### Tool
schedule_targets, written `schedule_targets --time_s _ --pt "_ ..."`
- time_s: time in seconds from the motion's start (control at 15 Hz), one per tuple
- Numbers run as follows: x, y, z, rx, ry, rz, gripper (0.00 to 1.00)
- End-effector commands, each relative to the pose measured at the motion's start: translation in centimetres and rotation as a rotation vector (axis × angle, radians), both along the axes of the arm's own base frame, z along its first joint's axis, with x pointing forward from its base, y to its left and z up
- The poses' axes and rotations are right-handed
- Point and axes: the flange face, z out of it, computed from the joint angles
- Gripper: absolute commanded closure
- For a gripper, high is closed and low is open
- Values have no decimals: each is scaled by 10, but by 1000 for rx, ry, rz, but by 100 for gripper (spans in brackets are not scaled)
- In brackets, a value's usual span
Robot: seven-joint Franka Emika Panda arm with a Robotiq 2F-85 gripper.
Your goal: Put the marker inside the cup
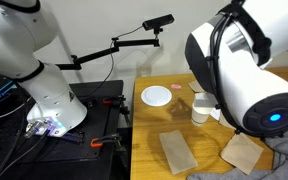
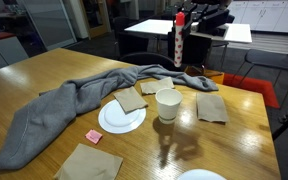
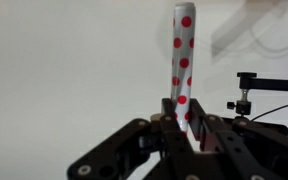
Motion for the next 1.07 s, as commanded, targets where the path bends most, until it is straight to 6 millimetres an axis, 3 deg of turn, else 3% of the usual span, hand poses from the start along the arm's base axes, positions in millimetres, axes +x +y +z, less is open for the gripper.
schedule_targets --time_s 0.0,0.4,1.0 --pt "9 -11 6 38 -20 41 95" --pt "11 -16 -13 68 1 55 95" --pt "-2 -38 -58 112 63 6 95"
